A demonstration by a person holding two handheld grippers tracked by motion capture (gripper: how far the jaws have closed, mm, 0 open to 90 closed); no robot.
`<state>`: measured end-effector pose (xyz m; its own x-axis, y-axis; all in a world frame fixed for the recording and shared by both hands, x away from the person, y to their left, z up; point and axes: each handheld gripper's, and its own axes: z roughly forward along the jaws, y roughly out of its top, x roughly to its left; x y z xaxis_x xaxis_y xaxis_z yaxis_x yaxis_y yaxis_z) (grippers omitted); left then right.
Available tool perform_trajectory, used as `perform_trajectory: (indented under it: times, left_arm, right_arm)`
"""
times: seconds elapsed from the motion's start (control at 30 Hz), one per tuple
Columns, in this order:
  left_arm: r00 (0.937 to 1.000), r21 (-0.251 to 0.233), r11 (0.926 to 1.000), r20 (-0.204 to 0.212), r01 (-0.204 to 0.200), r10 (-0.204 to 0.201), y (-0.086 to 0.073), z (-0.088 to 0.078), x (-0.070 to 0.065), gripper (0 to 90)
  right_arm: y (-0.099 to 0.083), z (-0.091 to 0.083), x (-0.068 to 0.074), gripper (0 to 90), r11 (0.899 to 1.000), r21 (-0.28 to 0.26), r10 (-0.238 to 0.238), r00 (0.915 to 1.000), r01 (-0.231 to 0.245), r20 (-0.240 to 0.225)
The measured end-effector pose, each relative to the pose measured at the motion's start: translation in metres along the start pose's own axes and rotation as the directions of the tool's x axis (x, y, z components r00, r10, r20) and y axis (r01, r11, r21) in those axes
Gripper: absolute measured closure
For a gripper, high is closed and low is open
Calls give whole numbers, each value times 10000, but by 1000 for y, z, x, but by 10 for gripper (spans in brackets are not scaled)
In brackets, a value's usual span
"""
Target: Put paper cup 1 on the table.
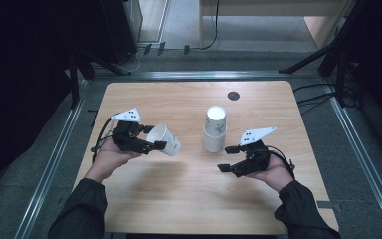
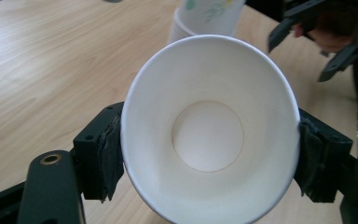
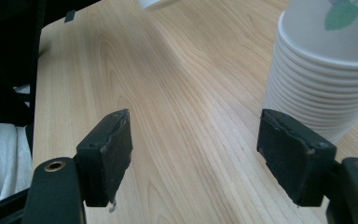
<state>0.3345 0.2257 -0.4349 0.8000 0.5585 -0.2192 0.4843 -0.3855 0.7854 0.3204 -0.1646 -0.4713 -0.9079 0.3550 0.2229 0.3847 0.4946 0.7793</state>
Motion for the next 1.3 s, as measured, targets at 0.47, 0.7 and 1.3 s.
perform_trajectory:
  times: [0.47,0.7,1.3]
  left_arm:
    - [9887,619,9962,-1402,613,-521,-13,-8,32,226]
    - [9738,839,9888,-2020,1234,-1044,-15,-12,46,226]
    - [9464,1900,9734,-3168,1278,-624,-8,-1,60,226]
  right_arm:
    - [-6,-3,-7,269,9997,50,233,9995,-234,192]
    - [-6,-1,-8,271,9995,55,313,9994,-313,147]
    - [-7,1,-12,275,9991,247,344,9990,-352,292]
